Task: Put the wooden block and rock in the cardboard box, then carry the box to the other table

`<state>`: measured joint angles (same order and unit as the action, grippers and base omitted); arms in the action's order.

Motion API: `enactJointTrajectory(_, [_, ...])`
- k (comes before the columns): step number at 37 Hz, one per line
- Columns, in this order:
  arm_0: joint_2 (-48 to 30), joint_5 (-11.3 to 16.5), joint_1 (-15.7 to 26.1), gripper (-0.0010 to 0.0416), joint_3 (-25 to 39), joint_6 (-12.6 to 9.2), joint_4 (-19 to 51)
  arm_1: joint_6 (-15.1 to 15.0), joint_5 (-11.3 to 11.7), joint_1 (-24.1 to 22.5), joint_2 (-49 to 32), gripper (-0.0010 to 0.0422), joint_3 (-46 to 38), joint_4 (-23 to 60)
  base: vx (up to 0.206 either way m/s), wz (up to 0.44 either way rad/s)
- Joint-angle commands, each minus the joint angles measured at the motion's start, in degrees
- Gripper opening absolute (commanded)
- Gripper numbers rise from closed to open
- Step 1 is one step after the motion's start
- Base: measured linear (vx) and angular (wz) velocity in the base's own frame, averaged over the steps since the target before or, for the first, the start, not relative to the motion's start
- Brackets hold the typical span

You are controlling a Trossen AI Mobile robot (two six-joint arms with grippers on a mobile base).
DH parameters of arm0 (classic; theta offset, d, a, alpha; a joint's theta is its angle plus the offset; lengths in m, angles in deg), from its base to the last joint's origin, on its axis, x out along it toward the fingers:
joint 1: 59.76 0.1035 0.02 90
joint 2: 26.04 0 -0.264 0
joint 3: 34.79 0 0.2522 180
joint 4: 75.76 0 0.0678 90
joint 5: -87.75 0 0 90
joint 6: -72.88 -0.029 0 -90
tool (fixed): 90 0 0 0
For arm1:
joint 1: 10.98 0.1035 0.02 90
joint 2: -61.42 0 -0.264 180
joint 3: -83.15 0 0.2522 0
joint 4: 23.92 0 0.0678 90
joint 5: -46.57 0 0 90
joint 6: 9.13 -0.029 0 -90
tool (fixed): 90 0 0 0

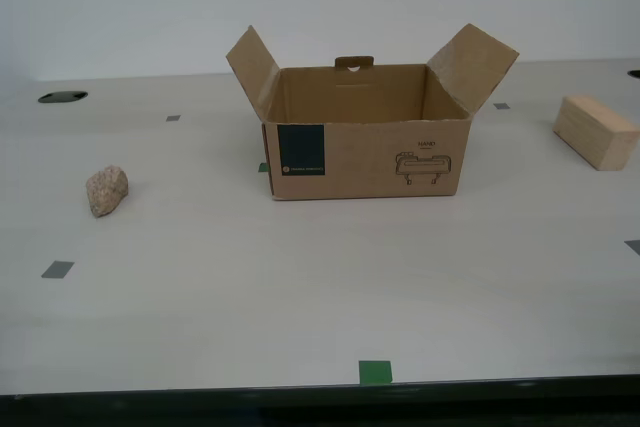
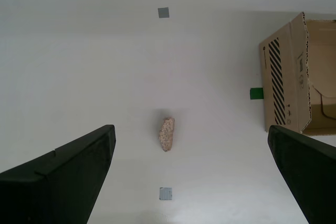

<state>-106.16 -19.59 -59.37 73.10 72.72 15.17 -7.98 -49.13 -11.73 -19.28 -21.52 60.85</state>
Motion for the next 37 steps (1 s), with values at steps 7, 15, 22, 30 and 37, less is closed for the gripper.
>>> enactJointTrajectory(7, [0.1, -0.5, 0.0, 0.0399, 3.3, 0.0, 0.4, -0.1, -0.1, 0.0, 0.0, 0.0398, 0.0, 0.1, 0.0, 0.0])
enactJointTrajectory(15, [0.1, 0.7, 0.0, 0.0399, 5.3, -0.1, 1.7, -0.2, -0.2, 0.0, 0.0, 0.0398, 0.0, 0.1, 0.0, 0.0])
enactJointTrajectory(22, [0.1, 4.9, 0.0, 0.0399, 5.6, -0.5, 1.6, -0.2, -0.3, 0.0, 0.0, 0.0398, 0.0, 0.1, 0.0, 0.0])
enactJointTrajectory(30, [-1.1, 4.9, -1.8, 0.0399, 5.7, -0.5, 0.8, -0.1, -0.3, 0.0, 0.0, 0.0398, 0.0, 0.3, 0.0, 0.0])
enactJointTrajectory(37, [-2.8, 4.9, -4.0, 0.0399, 5.9, -0.2, 0.9, -0.1, -0.3, 0.0, 0.0, 0.0398, 0.0, 1.6, 0.0, 0.0])
